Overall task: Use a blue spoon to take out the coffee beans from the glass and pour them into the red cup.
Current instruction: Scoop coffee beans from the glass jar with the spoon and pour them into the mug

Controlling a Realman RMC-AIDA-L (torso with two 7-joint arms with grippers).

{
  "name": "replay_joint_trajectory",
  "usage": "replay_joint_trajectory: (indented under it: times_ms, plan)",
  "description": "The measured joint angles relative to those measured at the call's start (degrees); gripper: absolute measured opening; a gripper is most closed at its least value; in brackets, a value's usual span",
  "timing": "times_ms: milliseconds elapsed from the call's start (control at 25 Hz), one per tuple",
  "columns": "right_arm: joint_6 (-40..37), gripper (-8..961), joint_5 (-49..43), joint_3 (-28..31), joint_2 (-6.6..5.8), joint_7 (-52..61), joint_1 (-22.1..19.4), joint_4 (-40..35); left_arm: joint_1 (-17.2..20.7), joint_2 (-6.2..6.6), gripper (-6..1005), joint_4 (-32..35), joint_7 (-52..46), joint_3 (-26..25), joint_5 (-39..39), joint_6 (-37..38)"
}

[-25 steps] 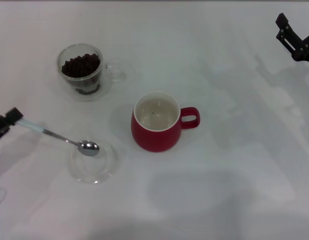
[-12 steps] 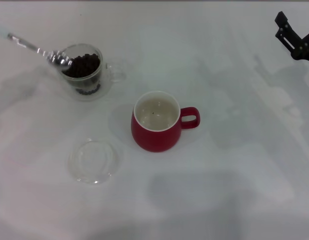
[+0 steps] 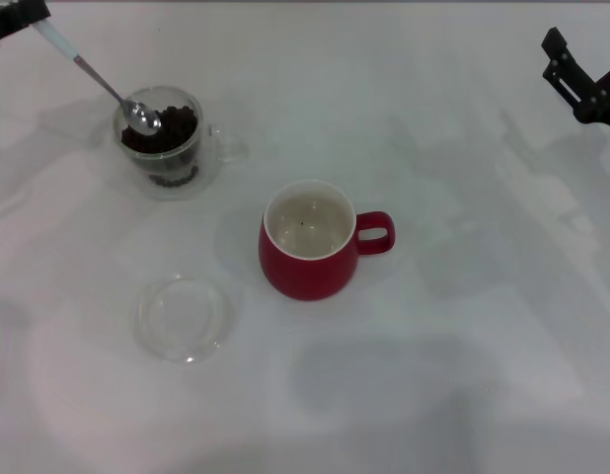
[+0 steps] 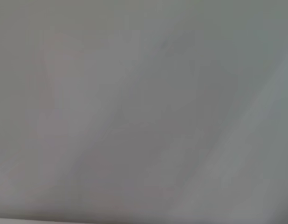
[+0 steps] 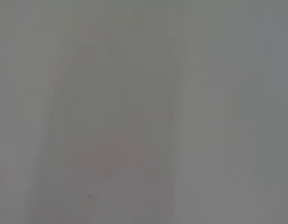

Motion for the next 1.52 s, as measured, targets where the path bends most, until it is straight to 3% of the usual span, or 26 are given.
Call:
replay_joint_trajectory:
  times_ms: [800, 1120, 1520]
  plan:
    - [0.4, 874, 0.1, 0.0, -0.01, 2.2, -0.7, 0.9, -1.0, -5.93, 123, 0.6, 8.5, 0.0, -4.3, -10.7]
    - [0.4, 872, 0.1, 0.3, -0.09, 2.3, -1.1, 1.0, -0.6, -6.70, 123, 3.6, 4.9, 0.0, -4.3, -12.9]
    - [0.0, 874, 0.1, 0.4, -0.10, 2.3, -1.2, 1.0, 4.0, -7.62, 123, 3.6, -6.8, -0.1, -10.6, -12.4]
